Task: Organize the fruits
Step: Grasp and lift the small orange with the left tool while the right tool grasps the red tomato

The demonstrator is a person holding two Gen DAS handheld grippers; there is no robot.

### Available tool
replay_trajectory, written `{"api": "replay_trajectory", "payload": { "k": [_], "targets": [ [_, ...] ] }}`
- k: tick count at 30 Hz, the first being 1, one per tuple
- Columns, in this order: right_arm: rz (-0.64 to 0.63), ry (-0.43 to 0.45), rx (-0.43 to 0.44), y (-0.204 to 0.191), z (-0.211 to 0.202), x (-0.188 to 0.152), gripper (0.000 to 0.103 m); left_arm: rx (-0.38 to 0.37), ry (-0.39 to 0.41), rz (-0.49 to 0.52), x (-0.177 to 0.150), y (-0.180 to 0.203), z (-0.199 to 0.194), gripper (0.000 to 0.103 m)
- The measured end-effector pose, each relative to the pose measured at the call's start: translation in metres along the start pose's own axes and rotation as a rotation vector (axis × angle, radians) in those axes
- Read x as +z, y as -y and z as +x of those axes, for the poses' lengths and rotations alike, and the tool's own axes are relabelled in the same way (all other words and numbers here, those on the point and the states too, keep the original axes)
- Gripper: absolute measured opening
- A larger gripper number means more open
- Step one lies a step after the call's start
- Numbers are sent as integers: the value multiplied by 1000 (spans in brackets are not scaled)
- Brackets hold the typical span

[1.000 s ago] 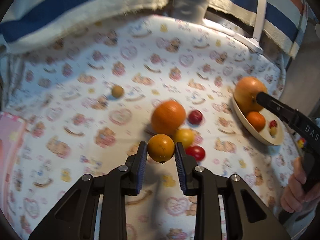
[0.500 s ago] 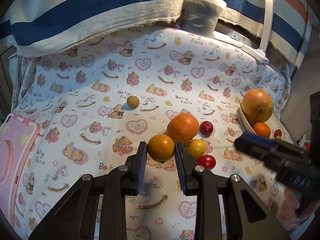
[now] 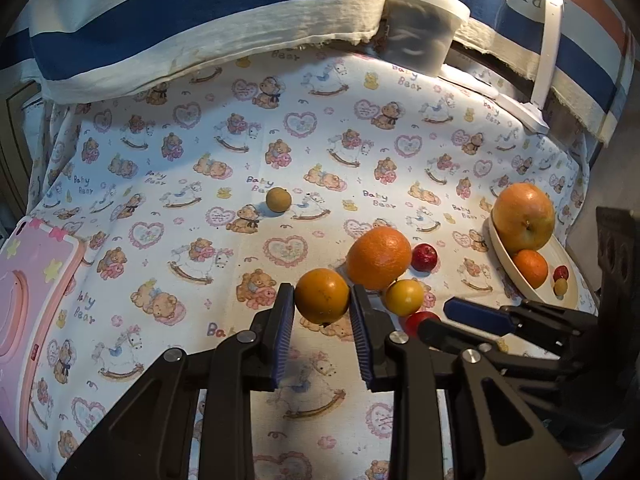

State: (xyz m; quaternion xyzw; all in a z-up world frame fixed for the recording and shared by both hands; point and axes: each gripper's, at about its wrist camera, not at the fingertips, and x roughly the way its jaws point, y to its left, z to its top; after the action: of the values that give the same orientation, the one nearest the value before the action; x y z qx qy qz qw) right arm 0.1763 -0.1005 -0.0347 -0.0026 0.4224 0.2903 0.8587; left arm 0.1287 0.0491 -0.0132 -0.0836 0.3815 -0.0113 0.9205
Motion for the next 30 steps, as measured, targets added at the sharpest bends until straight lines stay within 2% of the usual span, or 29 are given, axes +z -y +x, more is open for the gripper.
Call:
{"api": "replay_trajectory", "payload": {
  "k": [5,8,14,21,30],
  "targets": [
    [-16,-17,-12,-3,8,-2,33,3,1,1,0,0,0,27],
    [-24,-21,-24,-5,11,-3,28,5,-1,5,0,1,0,27],
    [-37,7,-43,-7,5,-4,27,6,4,6,-1,2,-1,27],
    [-40,120,-104,-4,-26,0,27,-12,48,34,-1,9,-8,27],
    [20,240,-132,11,-65,7,27,-20,130,77,-1,19,-22,27]
  ]
}}
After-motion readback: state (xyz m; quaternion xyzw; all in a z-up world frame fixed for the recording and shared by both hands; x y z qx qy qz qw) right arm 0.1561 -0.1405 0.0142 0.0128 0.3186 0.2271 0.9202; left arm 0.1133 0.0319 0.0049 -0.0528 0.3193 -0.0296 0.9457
